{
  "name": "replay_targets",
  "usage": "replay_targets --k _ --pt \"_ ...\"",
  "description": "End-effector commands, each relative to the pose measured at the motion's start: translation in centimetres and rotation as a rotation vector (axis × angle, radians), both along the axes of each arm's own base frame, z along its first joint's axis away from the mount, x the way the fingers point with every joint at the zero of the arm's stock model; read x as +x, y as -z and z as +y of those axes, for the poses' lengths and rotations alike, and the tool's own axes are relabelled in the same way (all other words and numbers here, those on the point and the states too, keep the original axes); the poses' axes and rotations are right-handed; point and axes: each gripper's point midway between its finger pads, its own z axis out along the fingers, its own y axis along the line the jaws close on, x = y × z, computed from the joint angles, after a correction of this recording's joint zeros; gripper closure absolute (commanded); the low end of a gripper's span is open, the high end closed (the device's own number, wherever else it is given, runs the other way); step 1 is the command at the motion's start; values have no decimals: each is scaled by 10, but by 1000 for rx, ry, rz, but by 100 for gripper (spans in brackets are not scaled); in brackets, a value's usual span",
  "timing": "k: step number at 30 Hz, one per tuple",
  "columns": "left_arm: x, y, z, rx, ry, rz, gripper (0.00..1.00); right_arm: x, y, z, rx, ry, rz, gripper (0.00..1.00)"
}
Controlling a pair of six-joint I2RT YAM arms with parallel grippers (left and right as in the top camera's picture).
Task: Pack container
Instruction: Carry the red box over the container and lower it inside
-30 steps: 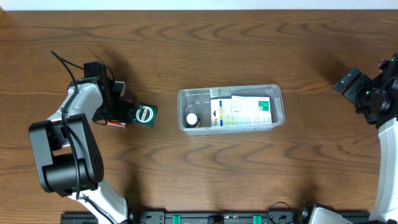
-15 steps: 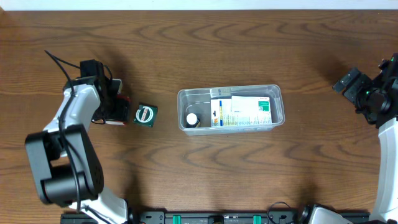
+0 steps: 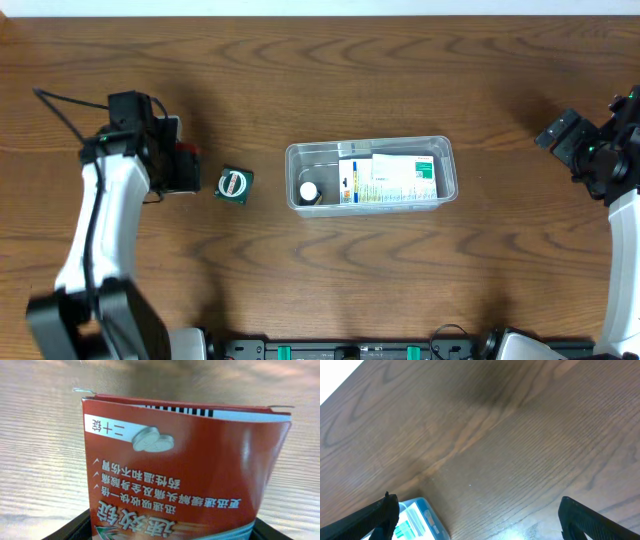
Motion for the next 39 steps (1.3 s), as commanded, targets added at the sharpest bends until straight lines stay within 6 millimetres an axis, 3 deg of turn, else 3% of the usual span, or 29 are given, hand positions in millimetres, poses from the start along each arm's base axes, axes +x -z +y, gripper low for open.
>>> replay_targets --k 1,7,11,20,29,39 --pt "1 -39 -22 -63 -3 -110 31 -1 -5 -1 5 12 -15 1" --pt "-10 -82 -71 -185 36 -228 32 -1 -5 -1 4 13 -15 1" --pt "-18 -94 -109 -270 65 -243 32 -1 -5 -1 4 13 -15 1" --pt "-25 -98 -189 -377 193 -234 34 -1 -5 -1 4 13 -15 1" --pt "-17 -106 -247 -416 372 -320 36 -1 -5 -1 4 13 -15 1" --pt "-11 -79 -298 -485 362 -260 37 -1 -5 -1 4 13 -15 1"
